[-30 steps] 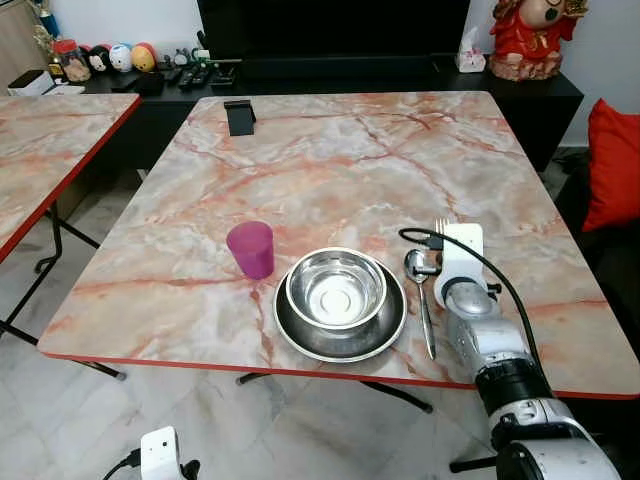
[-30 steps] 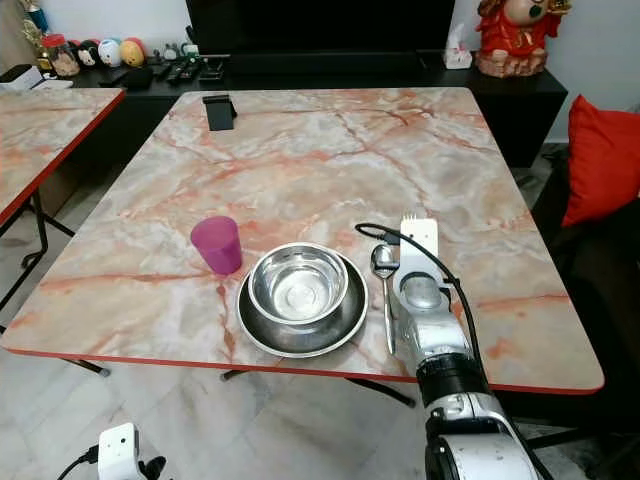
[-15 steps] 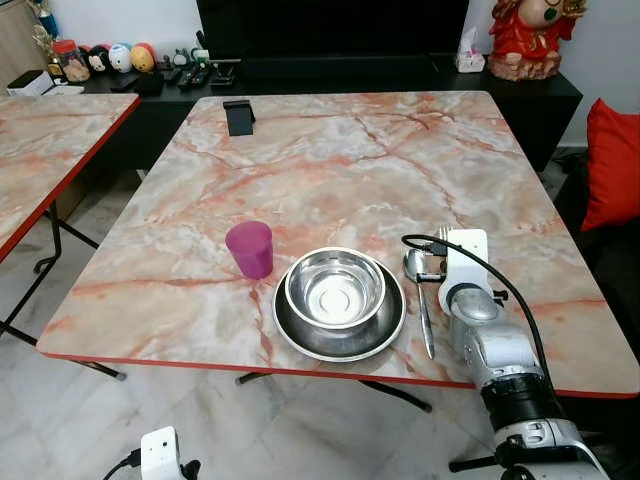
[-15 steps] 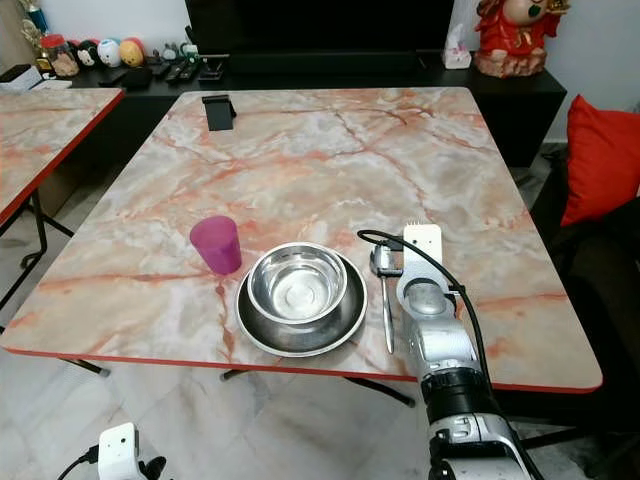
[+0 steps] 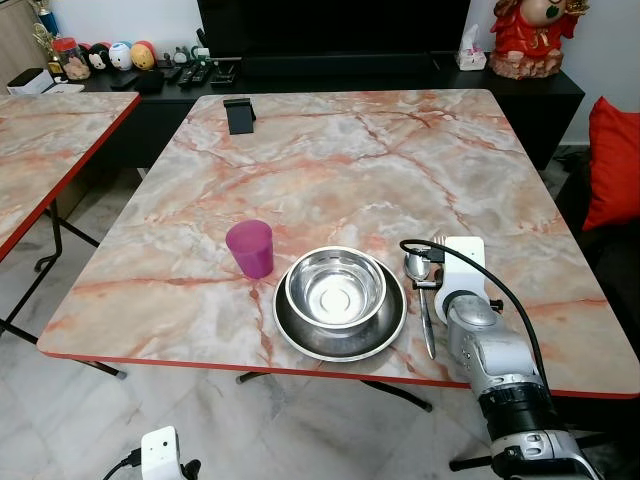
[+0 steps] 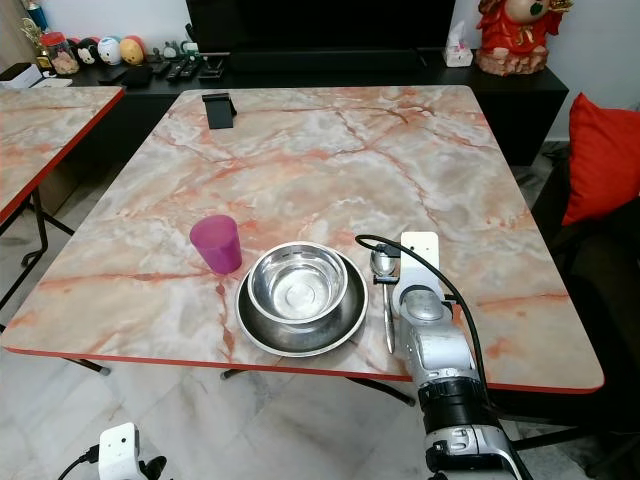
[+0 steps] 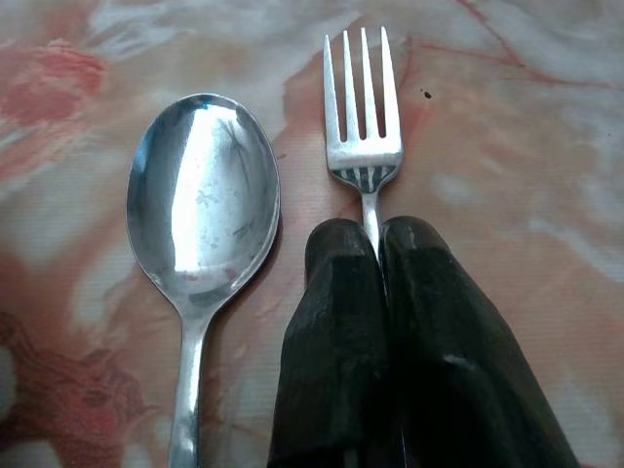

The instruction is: Setting the table

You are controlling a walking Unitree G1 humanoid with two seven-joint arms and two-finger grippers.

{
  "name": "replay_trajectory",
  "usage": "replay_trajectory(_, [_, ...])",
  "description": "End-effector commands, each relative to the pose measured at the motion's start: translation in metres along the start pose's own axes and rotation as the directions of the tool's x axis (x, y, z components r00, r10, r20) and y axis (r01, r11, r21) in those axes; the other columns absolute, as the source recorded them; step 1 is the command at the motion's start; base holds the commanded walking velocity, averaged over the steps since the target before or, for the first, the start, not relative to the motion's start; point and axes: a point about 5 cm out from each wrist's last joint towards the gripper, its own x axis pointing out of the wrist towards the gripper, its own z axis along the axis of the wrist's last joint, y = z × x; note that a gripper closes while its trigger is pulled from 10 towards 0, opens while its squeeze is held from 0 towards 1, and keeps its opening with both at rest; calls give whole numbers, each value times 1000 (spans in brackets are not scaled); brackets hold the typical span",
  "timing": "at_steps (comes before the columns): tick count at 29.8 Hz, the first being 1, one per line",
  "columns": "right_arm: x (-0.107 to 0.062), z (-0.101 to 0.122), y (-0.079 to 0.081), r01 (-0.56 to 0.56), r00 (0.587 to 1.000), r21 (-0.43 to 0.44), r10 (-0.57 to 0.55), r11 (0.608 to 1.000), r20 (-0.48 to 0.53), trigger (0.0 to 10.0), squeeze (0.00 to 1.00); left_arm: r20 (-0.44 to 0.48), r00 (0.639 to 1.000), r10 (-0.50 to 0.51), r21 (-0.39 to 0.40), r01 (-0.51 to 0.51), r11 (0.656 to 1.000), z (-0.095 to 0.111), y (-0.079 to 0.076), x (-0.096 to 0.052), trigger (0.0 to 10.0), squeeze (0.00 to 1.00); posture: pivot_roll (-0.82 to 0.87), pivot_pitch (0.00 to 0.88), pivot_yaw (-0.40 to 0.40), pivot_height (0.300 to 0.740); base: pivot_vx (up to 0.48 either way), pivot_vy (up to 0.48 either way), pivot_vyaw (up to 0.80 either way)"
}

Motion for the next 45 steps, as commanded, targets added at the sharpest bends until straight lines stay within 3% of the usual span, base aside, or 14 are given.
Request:
replay_trajectory(1, [-1,-5,-1,6,1000,-6,-6,1000,-20,10000,0,-20,1000,9,3,-9,1000,-4,3,-1,10000,0,0,54,58,740,0,0,0])
replay_trajectory(41, [-6,-9,-5,2,999,2,-2,1000,-35,10000,4,-19,1000,9,7,-9,1000,-4,4,-1,10000,0,2,55,56,740,0,0,0])
replay_trajectory(42, [-6,-9,-5,1,999,3,-1,1000,-34,10000,784,-19,1000,9,7,-9,1000,-4,4,-1,10000,0,2,55,56,740,0,0,0])
replay_trajectory(43, [-6,-8,-5,1,999,4,-1,1000,-33,10000,1000,-19,1000,9,7,-9,1000,-4,4,-1,10000,0,2,55,56,740,0,0,0])
replay_trajectory(45, [-6,-7,-5,2,999,4,-2,1000,-33,10000,941,-19,1000,9,6,-9,1000,-4,4,-1,10000,0,4,54,55,740,0,0,0])
